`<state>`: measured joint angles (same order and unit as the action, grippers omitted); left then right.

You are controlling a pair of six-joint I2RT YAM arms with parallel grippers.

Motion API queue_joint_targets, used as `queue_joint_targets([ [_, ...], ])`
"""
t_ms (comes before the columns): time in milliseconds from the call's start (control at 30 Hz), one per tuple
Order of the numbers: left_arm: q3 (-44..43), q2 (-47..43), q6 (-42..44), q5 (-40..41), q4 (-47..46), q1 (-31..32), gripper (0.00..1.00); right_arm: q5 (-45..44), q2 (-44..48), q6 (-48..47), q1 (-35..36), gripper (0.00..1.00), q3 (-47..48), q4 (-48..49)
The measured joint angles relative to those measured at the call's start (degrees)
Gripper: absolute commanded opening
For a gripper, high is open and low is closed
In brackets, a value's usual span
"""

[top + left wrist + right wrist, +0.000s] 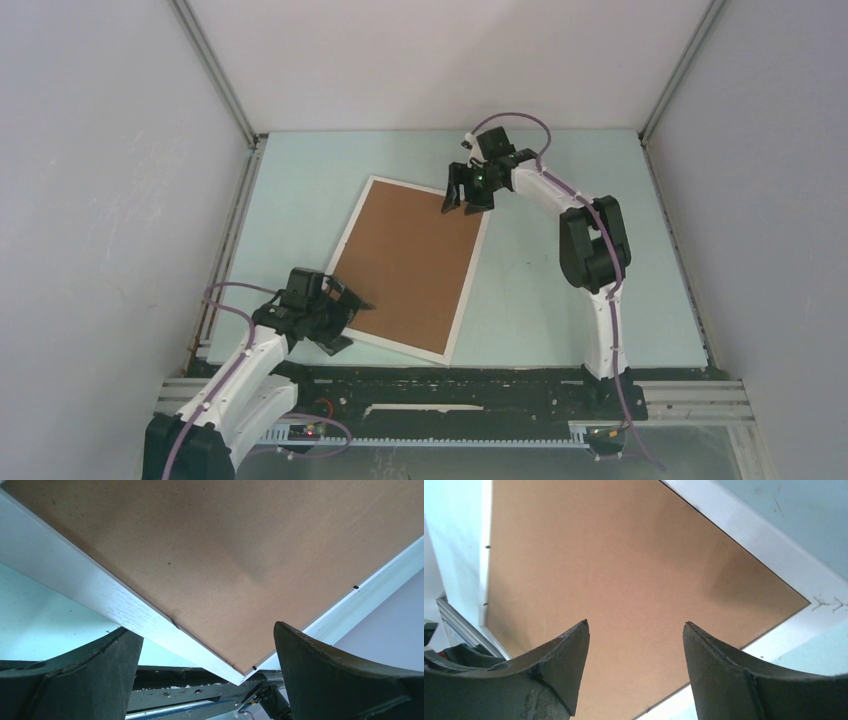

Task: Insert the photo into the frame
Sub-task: Adjust the photo frame item on the photo frame.

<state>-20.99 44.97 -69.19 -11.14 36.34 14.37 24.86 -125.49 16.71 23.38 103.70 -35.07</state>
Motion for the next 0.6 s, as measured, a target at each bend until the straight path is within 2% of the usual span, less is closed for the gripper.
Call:
queue_joint_targets([
  [267,0.0,-0.31,0.02,0.02,0.11,0.0,1.0,1.6,-1.27,0.59,1.9,0.77,9.25,1.84],
  [600,0.0,-0.66,0.11,0.04,0.15,0.02,1.0,3.93,-9.51,3.02,1.99,0.77,8.22,5.51],
])
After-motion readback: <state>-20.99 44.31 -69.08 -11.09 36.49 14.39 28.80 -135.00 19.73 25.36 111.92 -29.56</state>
